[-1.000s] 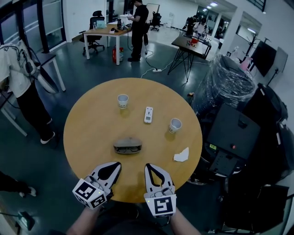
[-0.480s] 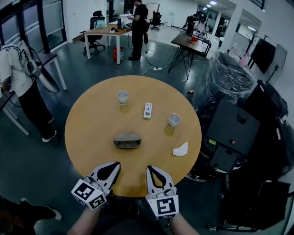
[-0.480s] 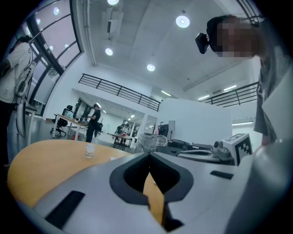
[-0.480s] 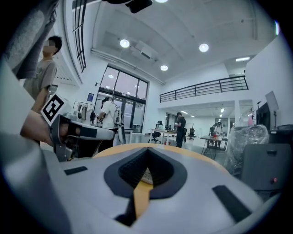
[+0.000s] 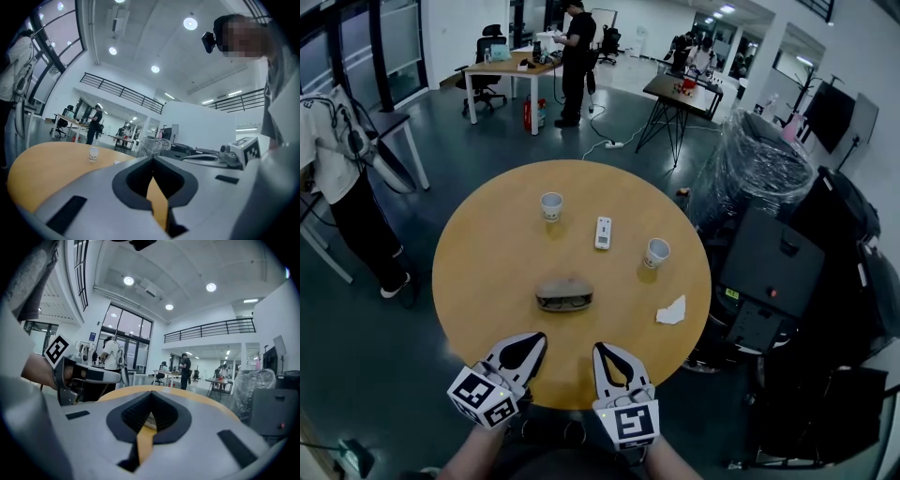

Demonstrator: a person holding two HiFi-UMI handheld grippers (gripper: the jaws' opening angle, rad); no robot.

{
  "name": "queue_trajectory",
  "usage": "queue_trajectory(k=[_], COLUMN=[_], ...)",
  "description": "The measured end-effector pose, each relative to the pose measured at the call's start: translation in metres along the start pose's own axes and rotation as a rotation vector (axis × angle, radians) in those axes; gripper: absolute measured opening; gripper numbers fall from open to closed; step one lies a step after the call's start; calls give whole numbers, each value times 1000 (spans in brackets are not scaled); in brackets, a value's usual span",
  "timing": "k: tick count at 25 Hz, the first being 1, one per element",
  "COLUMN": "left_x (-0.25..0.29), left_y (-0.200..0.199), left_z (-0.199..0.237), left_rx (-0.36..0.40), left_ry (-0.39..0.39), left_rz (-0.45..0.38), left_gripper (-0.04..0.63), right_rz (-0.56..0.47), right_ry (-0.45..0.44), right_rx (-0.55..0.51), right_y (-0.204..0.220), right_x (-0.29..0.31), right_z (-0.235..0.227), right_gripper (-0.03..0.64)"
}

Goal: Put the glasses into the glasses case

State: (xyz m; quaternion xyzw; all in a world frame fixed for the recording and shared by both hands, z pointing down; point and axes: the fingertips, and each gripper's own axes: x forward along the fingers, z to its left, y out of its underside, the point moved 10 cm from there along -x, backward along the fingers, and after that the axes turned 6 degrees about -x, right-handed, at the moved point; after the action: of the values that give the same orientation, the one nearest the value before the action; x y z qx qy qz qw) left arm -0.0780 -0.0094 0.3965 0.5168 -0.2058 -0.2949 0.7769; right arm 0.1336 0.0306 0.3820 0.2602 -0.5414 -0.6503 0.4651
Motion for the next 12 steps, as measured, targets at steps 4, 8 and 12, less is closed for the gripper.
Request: queue_trajectory(k=[4,8,12], left_x=[-8,-16,-24], left_y=[-6,-5,-2], left_z=[13,21,27], left_rx=[2,-4,-7], left_ry=[-5,-18,-27], left_rz=[-6,-7,-1], left_gripper=[6,6,6], right_rz=[4,-3,-3], right_ry=[-1,-6,-9], right_rx=[-3,-2,-6], right_y=[-5,-7,-7], right_x=[10,17,20], right_z=[9,16,22], right_gripper=[-14,-14,-14])
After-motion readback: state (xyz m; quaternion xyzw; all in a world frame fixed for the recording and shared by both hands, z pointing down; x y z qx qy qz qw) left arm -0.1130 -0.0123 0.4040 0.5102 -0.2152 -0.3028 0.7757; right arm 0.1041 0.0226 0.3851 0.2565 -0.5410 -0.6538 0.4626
